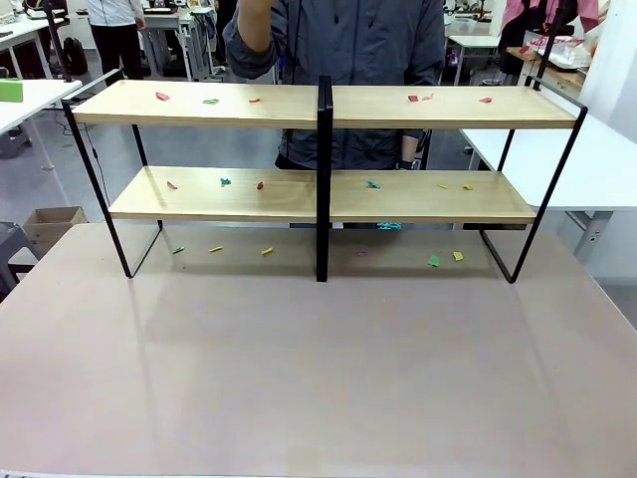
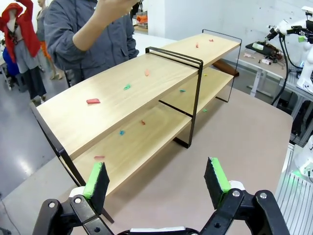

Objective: Clean the shelves.
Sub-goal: Pick up the Duster when the human hands it over.

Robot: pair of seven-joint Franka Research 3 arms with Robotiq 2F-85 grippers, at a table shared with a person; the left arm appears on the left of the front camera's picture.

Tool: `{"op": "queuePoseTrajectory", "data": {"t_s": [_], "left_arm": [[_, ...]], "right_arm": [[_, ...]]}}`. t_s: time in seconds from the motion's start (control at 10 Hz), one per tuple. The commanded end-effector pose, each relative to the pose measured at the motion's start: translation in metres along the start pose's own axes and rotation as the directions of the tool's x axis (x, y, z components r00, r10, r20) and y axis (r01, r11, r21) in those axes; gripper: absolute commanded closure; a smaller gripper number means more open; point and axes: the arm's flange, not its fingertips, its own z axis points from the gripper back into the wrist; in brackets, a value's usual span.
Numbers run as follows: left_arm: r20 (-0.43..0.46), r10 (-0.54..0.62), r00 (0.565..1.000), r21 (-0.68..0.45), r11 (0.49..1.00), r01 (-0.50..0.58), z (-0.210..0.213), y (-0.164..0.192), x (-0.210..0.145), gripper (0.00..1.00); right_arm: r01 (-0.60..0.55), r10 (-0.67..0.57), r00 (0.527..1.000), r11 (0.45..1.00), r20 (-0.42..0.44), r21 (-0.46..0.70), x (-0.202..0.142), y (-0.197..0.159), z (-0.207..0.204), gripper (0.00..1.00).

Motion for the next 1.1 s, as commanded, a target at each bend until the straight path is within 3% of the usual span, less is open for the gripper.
{"op": "queuePoseTrajectory", "data": {"t_s": [0.0,0.1,0.2,1.0], "left_arm": [[0.006,-0.008,1.0,-0.017,1.0,0.008,-0.007,-0.036,-0.054,0.0],[-0.05,-0.024,0.998,0.036,0.999,0.026,-0.008,-0.036,-0.052,0.0],[-0.002,0.004,1.0,-0.004,1.0,-0.004,-0.001,0.001,-0.002,0.0],[-0.002,0.004,1.0,-0.004,1.0,-0.004,-0.001,0.001,-0.002,0.0]], "right_arm": [[-0.006,0.006,1.0,1.0,-0.008,0.021,-0.02,0.007,-0.003,0.0],[0.018,-0.018,1.0,1.0,-0.006,-0.011,-0.018,0.006,-0.005,0.0],[0.001,0.0,1.0,1.0,-0.011,0.008,-0.001,0.001,-0.001,0.0],[0.001,0.0,1.0,1.0,-0.011,0.008,-0.001,0.001,-0.001,0.0]]}}
